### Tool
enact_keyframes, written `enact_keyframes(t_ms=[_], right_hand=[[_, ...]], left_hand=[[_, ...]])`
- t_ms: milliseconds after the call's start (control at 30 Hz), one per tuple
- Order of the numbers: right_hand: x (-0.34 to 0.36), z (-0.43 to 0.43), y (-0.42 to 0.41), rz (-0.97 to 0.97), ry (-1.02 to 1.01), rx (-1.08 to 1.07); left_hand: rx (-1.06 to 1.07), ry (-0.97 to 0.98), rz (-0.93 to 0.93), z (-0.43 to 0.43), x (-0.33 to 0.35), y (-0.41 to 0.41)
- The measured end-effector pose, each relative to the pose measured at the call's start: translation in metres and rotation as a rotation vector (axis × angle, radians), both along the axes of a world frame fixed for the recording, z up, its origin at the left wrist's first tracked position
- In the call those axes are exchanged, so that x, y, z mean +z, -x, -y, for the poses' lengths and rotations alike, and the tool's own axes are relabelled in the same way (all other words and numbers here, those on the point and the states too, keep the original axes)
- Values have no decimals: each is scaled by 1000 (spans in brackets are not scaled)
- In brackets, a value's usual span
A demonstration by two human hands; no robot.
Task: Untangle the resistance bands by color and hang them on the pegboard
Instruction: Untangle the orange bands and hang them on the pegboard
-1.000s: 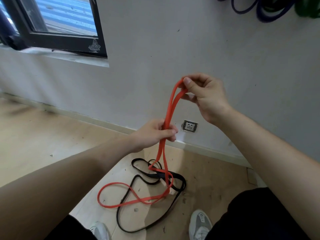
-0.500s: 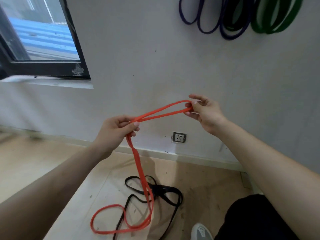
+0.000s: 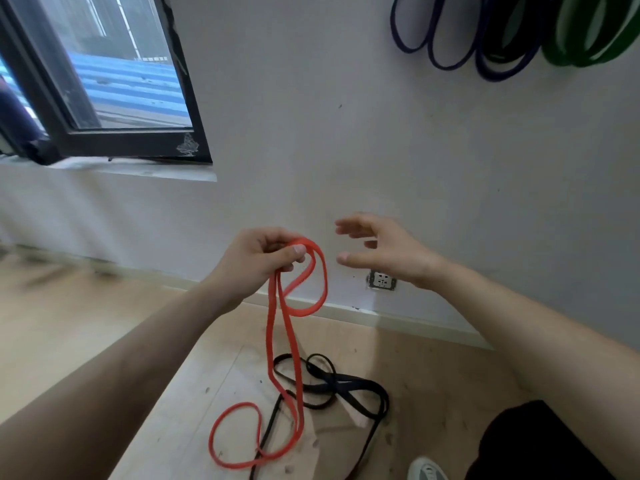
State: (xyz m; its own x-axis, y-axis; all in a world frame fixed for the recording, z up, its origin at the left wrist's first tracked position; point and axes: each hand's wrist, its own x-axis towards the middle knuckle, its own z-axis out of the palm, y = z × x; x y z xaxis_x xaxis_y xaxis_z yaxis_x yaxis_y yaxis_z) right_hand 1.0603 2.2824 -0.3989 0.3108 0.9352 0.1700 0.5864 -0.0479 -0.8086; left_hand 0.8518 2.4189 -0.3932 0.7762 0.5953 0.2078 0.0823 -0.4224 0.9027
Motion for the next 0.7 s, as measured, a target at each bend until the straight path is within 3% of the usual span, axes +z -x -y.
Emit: enact_keyframes(t_ms=[133, 300, 500, 700], right_hand=[[1, -12, 32, 91, 71, 145], [8, -6, 27, -23, 74, 136], [25, 1, 31, 2, -103, 79], [43, 8, 21, -124, -378, -78]], left_hand=[[-80, -45, -12, 1, -1, 0], [-86, -53, -45, -1, -6, 1], [-192, -74, -172, 2, -19, -4], [-221, -101, -246, 10, -36, -11]])
